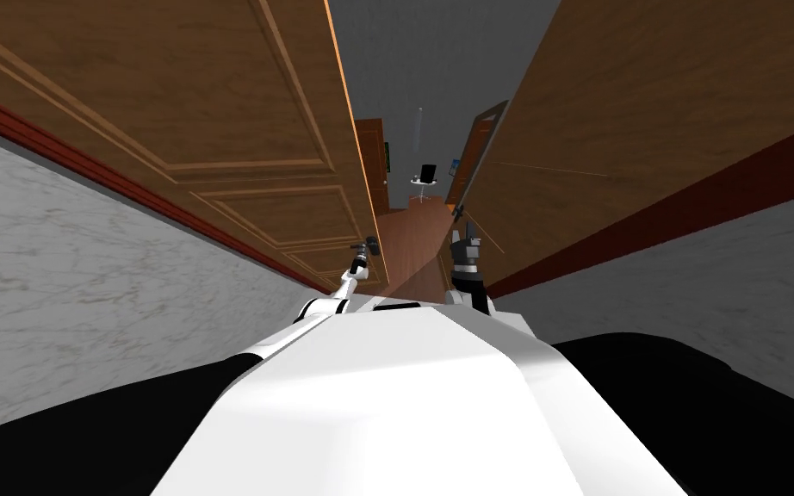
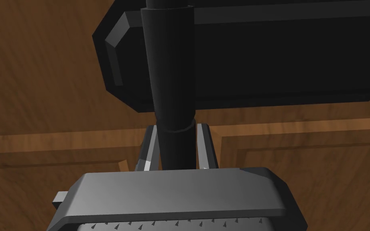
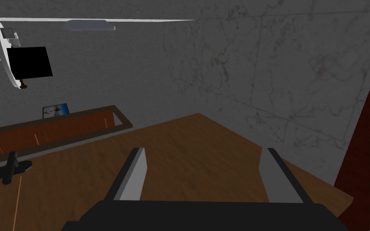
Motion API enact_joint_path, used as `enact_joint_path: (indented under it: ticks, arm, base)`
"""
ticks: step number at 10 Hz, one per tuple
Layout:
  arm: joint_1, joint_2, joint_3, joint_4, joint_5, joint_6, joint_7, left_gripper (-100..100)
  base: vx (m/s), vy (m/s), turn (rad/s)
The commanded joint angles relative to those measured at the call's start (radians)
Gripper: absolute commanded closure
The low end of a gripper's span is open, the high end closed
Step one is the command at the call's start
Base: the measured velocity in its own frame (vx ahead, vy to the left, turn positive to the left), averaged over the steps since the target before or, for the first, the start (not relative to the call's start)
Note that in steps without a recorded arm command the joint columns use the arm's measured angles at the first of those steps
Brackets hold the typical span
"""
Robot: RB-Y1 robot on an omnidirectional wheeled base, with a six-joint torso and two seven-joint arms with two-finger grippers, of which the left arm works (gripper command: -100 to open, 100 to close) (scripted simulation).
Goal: Push the door open
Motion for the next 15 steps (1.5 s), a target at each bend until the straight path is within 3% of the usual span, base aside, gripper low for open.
enact_joint_path:
  ticks: [1, 3, 5, 7, 8, 9, 15]
  arm:
    - [0.002, 0.016, 0.032, -0.004, 0.008, 0.005, -0.012, 100]
    - [0.004, 0.022, 0.045, -0.002, 0.012, 0.004, -0.017, 100]
    - [0.006, 0.035, 0.077, 0.002, 0.021, 0.003, -0.027, 100]
    - [0.006, 0.035, 0.077, 0.030, 0.021, 0.003, -0.027, 100]
    - [0.006, 0.035, 0.077, 0.002, 0.021, 0.003, -0.027, 100]
    - [0.008, 0.045, 0.102, 0.006, 0.028, 0.001, -0.035, 100]
    - [0.012, 0.062, 0.145, 0.012, 0.040, -0.001, -0.048, 100]
  base:
    - [0.195, -0.119, 0.074]
    - [0.151, -0.123, 0.085]
    - [0.155, -0.123, 0.071]
    - [0.099, -0.058, 0.027]
    - [0.011, 0.007, -0.011]
    - [0.118, -0.088, 0.054]
    - [0.154, -0.113, 0.071]
